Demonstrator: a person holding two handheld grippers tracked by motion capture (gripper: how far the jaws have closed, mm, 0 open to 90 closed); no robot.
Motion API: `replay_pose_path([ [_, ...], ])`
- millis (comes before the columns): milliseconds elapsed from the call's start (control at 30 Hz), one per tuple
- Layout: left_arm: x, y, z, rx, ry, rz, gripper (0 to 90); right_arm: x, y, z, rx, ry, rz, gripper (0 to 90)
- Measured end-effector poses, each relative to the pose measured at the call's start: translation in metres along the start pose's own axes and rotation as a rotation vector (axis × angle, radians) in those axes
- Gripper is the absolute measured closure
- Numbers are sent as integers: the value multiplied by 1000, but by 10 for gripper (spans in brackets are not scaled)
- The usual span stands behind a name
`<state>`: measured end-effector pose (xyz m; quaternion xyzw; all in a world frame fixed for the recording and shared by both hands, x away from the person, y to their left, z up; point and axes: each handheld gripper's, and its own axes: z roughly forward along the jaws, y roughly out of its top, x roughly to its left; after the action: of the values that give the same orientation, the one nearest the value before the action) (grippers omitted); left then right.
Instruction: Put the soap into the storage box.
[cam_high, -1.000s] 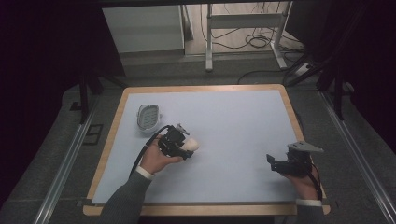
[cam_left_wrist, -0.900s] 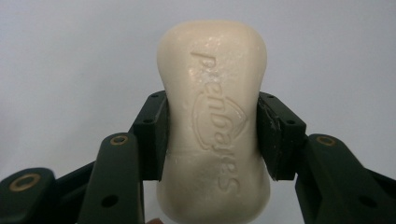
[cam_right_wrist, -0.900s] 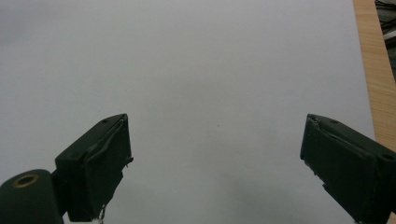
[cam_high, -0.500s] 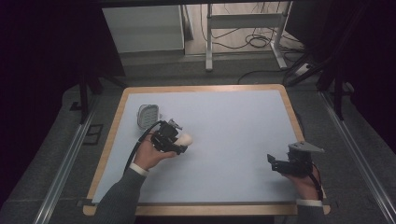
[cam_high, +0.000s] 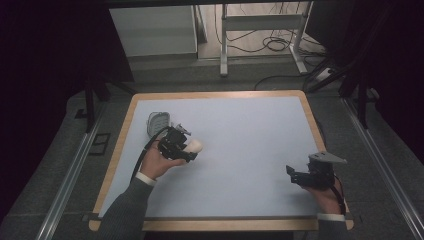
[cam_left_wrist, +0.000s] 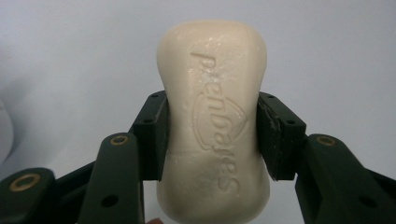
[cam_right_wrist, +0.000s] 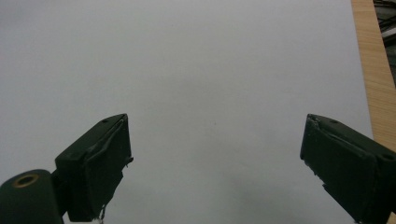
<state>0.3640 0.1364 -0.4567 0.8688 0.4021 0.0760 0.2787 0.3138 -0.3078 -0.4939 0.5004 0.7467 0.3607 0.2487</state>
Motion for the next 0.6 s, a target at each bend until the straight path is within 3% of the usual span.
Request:
replay_pose_path([
  [600,9,3,-8,-6,19,-9,496,-1,0,-1,-1,-3,2,84],
])
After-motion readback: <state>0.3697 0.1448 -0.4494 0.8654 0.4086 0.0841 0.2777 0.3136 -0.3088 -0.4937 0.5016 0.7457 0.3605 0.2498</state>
